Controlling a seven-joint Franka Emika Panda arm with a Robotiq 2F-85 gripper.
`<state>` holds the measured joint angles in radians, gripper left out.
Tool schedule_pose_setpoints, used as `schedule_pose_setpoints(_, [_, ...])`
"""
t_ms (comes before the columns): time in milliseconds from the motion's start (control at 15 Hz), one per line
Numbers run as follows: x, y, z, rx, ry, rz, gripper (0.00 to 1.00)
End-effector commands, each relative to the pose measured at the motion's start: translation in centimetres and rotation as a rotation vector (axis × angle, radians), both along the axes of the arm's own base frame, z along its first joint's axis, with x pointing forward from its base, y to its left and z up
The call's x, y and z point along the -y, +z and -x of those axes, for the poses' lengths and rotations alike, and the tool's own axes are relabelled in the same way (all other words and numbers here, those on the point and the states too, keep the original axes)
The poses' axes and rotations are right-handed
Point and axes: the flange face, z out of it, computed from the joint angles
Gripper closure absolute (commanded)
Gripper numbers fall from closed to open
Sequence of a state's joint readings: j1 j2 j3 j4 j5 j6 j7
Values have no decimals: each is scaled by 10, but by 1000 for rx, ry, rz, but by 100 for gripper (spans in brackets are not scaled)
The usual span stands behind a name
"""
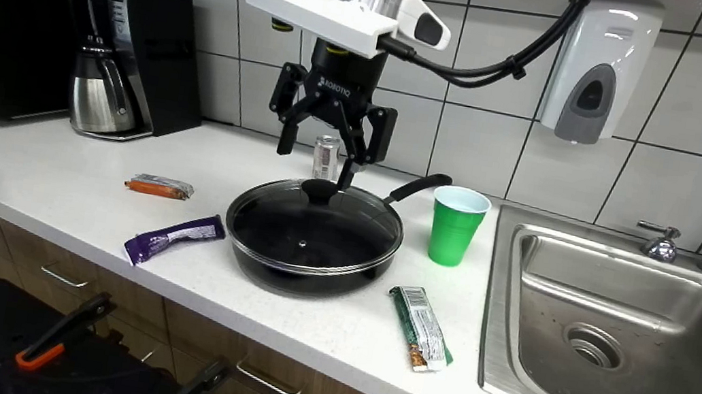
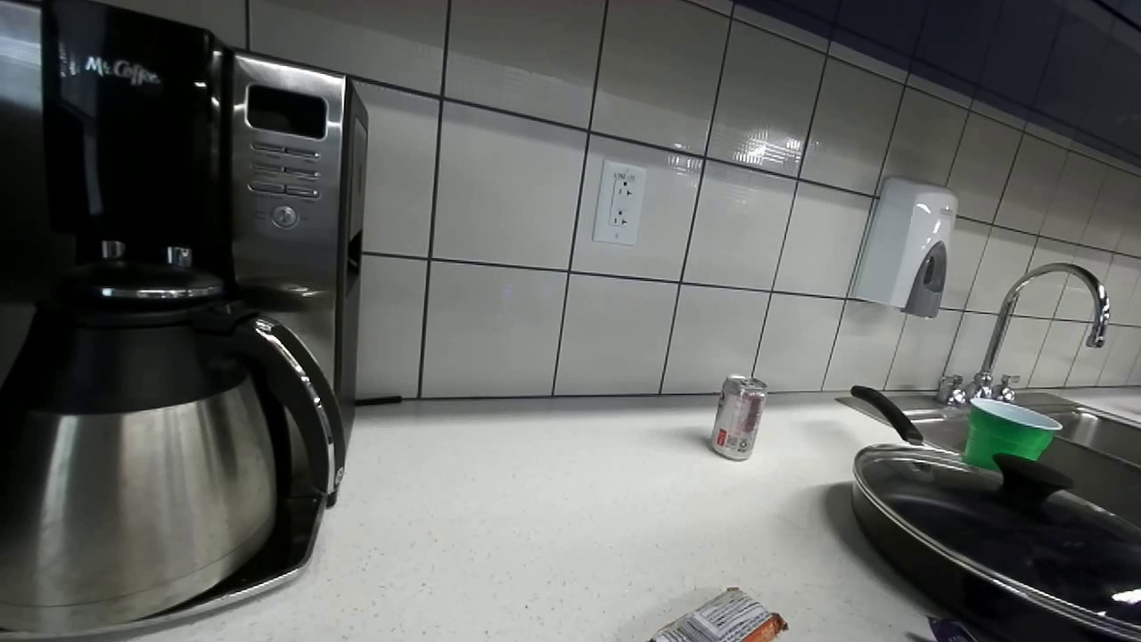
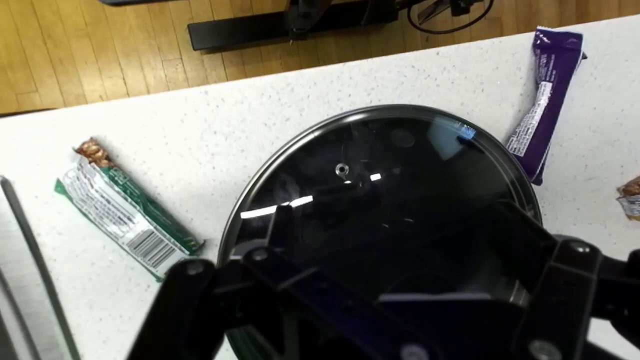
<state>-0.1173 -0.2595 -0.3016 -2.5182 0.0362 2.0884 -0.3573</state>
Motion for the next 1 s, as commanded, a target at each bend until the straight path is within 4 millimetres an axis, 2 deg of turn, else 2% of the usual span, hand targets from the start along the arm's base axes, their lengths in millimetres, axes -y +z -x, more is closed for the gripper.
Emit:
schedule_pose_setpoints(0, [-10,-7,-31,27,99,23,0])
schedule_pose_setpoints(400, [-28,-27,-73,83,193,73,0])
schedule_pose_setpoints(733, [-44,-42,-92,95,253,102,0])
schedule_pose_setpoints(933, [-43,-48,-100,121,247,116,0])
